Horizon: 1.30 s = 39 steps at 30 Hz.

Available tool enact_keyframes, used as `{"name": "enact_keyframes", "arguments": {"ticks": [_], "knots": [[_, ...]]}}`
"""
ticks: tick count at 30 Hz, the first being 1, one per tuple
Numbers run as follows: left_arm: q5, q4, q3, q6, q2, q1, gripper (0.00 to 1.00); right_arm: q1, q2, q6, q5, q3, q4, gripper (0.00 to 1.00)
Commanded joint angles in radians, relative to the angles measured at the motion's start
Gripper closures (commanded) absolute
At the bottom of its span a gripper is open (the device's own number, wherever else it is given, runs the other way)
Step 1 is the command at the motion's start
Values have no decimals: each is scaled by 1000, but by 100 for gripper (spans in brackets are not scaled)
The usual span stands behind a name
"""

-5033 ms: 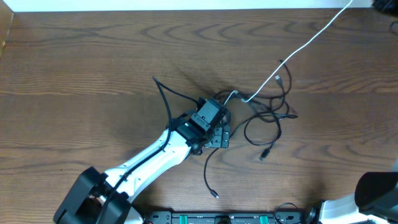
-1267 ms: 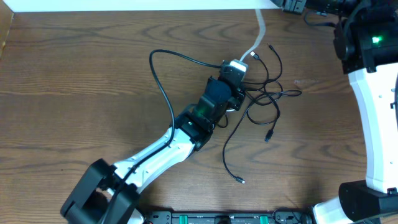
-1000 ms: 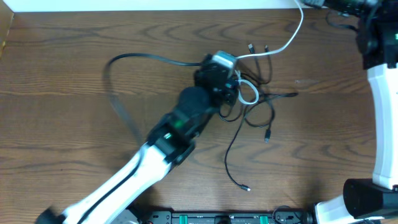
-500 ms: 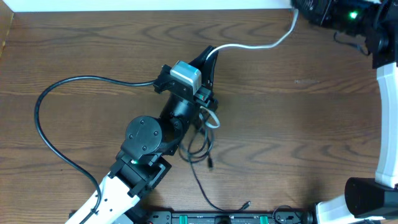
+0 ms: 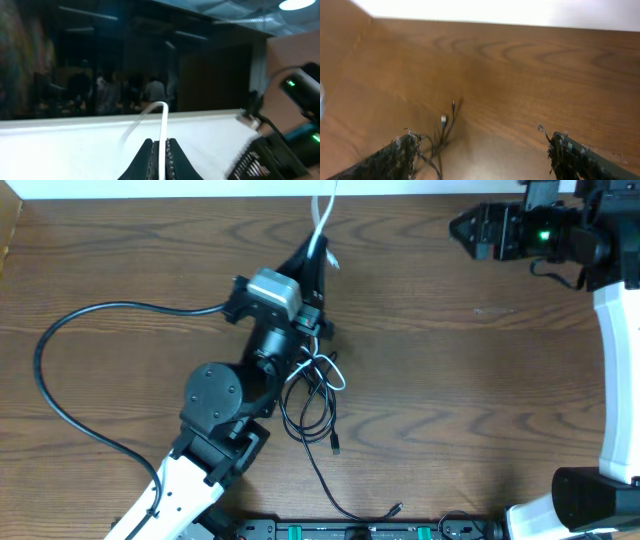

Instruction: Untangle cables

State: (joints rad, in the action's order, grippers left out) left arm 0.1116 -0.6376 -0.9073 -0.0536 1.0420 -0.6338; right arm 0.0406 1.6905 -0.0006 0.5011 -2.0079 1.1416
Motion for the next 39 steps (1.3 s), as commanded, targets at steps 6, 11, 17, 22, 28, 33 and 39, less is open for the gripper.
{"name": "enact_keyframes", "arguments": {"ticks": [6, 11, 17, 22, 28, 33, 39], "knots": [[12, -19, -2, -13, -4, 37, 93, 129, -1, -259, 27, 87, 43, 15], [12, -18, -2, -13, -4, 37, 93, 199, 4, -366, 103, 206, -13, 11], [12, -9, -2, -14, -3, 37, 93, 248, 4, -444, 316, 319, -86, 11], [13, -3, -2, -15, -4, 37, 93, 294, 4, -446, 359, 407, -141, 13], [13, 8, -2, -21, 3, 51, 93, 360, 4, -581, 505, 496, -143, 16], [13, 7, -2, -21, 3, 53, 93, 415, 4, -603, 504, 550, -187, 26], [13, 7, -2, -21, 3, 53, 92, 466, 4, -599, 500, 586, -281, 34]]}}
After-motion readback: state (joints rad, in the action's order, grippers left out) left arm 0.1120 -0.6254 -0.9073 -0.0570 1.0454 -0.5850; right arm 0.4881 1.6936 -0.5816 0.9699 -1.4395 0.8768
